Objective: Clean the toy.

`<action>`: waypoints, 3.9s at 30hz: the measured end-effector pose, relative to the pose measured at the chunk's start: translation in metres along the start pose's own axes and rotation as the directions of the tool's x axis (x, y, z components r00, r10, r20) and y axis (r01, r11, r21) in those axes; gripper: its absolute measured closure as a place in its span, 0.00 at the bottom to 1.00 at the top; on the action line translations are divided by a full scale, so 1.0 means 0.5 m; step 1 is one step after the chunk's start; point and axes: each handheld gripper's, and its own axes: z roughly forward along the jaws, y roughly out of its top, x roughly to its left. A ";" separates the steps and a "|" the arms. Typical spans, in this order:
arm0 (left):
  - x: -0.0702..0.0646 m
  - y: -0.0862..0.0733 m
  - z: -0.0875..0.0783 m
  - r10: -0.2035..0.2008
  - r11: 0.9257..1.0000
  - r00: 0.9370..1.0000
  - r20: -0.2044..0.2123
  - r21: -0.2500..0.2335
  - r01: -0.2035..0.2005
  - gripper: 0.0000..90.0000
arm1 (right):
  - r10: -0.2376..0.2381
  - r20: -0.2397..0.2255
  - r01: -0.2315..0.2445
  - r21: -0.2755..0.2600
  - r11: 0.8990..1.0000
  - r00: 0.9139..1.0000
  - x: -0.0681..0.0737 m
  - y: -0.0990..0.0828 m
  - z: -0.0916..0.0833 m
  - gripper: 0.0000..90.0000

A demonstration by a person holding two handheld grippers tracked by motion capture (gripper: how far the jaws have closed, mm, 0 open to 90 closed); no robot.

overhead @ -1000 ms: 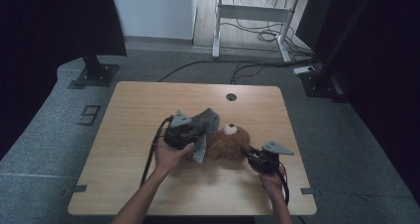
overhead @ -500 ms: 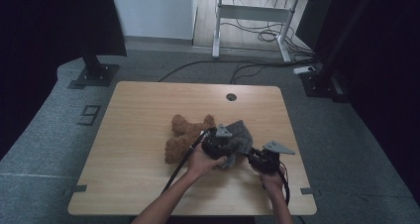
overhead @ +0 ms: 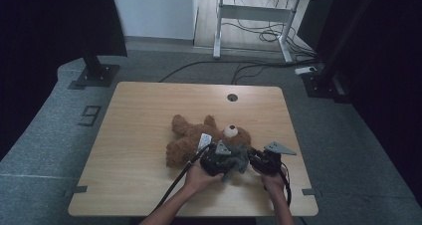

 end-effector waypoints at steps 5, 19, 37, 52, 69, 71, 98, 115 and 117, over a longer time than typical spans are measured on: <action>0.001 0.002 -0.025 -0.027 0.997 0.999 0.030 -0.070 0.029 0.79 | 0.000 -0.002 0.000 -0.006 1.000 1.000 0.000 0.001 0.000 0.80; 0.014 0.089 -0.037 -0.051 0.990 0.998 -0.038 -0.135 0.045 0.79 | -0.001 -0.007 0.001 -0.009 1.000 1.000 0.000 0.000 0.000 0.80; 0.000 -0.027 -0.018 -0.040 0.996 0.999 -0.026 -0.081 0.037 0.79 | -0.011 -0.008 0.011 0.001 1.000 1.000 -0.003 -0.003 -0.001 0.80; 0.115 -0.069 -0.189 -0.186 0.953 0.982 -0.038 -0.252 0.171 0.79 | -0.013 -0.023 0.013 -0.001 1.000 1.000 -0.006 -0.003 -0.002 0.80; 0.154 0.019 -0.229 -0.158 0.958 0.969 -0.189 -0.266 0.105 0.79 | -0.018 -0.011 0.017 -0.019 1.000 1.000 -0.004 -0.002 0.002 0.79; 0.154 0.050 -0.206 -0.150 0.964 0.971 -0.186 -0.244 0.102 0.79 | -0.024 -0.008 0.024 -0.021 0.999 1.000 -0.004 -0.003 0.002 0.79; 0.241 -0.145 -0.181 -0.311 0.948 0.924 -0.223 -0.144 0.284 0.80 | -0.029 -0.035 0.029 0.017 0.999 0.999 -0.009 -0.026 -0.008 0.79; 0.168 -0.013 -0.243 -0.194 0.955 0.962 -0.194 -0.263 0.140 0.80 | -0.027 -0.031 0.027 0.020 0.999 0.999 -0.009 -0.027 -0.006 0.79; 0.142 0.020 -0.223 -0.158 0.960 0.974 -0.164 -0.257 0.113 0.80 | -0.026 -0.031 0.027 0.020 0.999 0.999 -0.009 -0.027 -0.007 0.79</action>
